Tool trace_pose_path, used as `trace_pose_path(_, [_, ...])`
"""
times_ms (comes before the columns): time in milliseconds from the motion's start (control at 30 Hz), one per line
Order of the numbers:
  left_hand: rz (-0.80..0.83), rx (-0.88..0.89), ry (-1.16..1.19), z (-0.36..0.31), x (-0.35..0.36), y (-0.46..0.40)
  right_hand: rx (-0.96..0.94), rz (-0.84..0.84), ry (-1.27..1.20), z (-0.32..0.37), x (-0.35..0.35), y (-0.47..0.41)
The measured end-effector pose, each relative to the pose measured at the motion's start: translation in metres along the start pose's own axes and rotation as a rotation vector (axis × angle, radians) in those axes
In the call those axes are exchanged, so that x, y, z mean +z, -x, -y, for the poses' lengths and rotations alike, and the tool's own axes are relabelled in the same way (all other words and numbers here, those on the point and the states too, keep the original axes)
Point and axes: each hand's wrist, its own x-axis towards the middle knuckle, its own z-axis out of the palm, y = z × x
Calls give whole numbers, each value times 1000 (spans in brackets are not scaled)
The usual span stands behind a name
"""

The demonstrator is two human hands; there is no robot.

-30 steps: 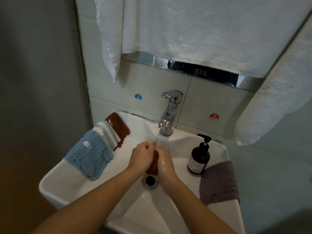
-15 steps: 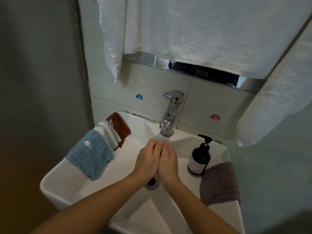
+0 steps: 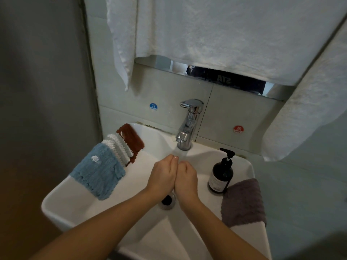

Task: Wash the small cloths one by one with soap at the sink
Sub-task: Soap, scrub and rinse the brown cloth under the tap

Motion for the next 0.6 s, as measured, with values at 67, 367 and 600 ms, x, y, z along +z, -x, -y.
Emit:
trace_pose_path(67, [-2, 6, 20, -1, 0, -1, -25, 15, -54, -1, 2, 2])
trace_pose_path(367, [4, 87, 61, -6, 0, 5, 151, -68, -304, 3, 8, -2])
trace_pose_path(600, [7, 158, -230, 2, -2, -1, 193, -61, -118, 8, 1, -3])
